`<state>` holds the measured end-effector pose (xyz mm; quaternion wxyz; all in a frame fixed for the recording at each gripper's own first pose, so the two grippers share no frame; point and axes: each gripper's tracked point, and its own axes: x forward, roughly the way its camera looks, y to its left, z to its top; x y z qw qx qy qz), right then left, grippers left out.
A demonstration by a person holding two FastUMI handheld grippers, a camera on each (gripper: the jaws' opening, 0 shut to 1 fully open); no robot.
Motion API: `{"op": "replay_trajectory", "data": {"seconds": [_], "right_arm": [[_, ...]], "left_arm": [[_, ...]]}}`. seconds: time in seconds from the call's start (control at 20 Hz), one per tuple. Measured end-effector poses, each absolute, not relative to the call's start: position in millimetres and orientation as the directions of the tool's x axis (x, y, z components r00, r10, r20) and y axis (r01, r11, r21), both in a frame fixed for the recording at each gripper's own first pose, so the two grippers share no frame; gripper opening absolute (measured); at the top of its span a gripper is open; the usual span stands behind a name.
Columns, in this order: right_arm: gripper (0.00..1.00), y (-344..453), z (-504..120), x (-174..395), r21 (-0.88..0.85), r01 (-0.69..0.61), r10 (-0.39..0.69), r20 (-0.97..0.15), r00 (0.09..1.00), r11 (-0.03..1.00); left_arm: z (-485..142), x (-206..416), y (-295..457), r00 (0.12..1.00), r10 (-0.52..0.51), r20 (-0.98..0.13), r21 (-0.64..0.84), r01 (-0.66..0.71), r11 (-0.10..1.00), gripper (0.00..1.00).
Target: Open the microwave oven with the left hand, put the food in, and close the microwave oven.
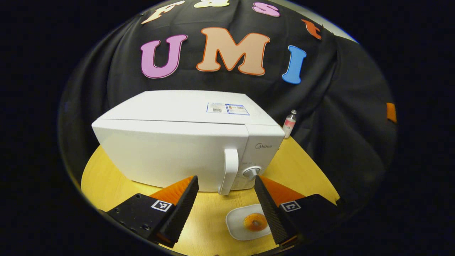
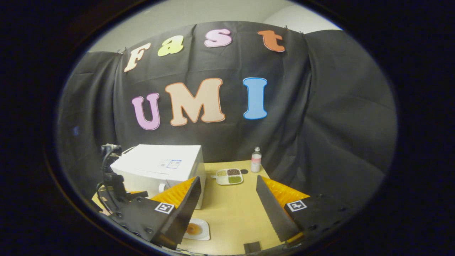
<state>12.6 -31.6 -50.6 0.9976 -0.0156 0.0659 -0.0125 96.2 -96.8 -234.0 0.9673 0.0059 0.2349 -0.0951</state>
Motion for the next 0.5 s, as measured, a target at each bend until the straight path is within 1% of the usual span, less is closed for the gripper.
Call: {"op": "replay_trajectory", "data": {"seconds": [0.1, 0.3, 0.45, 0.5], "right_arm": [[0.92, -33.7, -51.0, 14.0, -0.03, 0.029, -0.033, -0.134, 0.99, 0.999], [0.92, -38.8, -48.4, 18.4, -0.019, 0.04, -0.042, -0.131, 0.99, 0.999], [0.92, -43.2, -50.2, 23.5, -0.014, 0.051, -0.052, -0.134, 0.99, 0.999], [0.92, -43.8, -50.2, 24.8, -0.011, 0.052, -0.053, -0.136, 0.989, 0.999]], "left_arm": [[-250.5, 104.7, -103.1, 0.851, -0.195, -0.488, -0.062, 0.189, 0.98, 0.96], [-274.2, 121.1, -106.3, 0.826, -0.181, -0.533, -0.085, 0.161, 0.983, 0.82], [-283.7, 130.5, -107.3, 0.817, -0.18, -0.548, -0.102, 0.148, 0.984, 0.8], [-286.8, 133.5, -106.5, 0.814, -0.174, -0.555, -0.102, 0.142, 0.985, 0.75]]}}
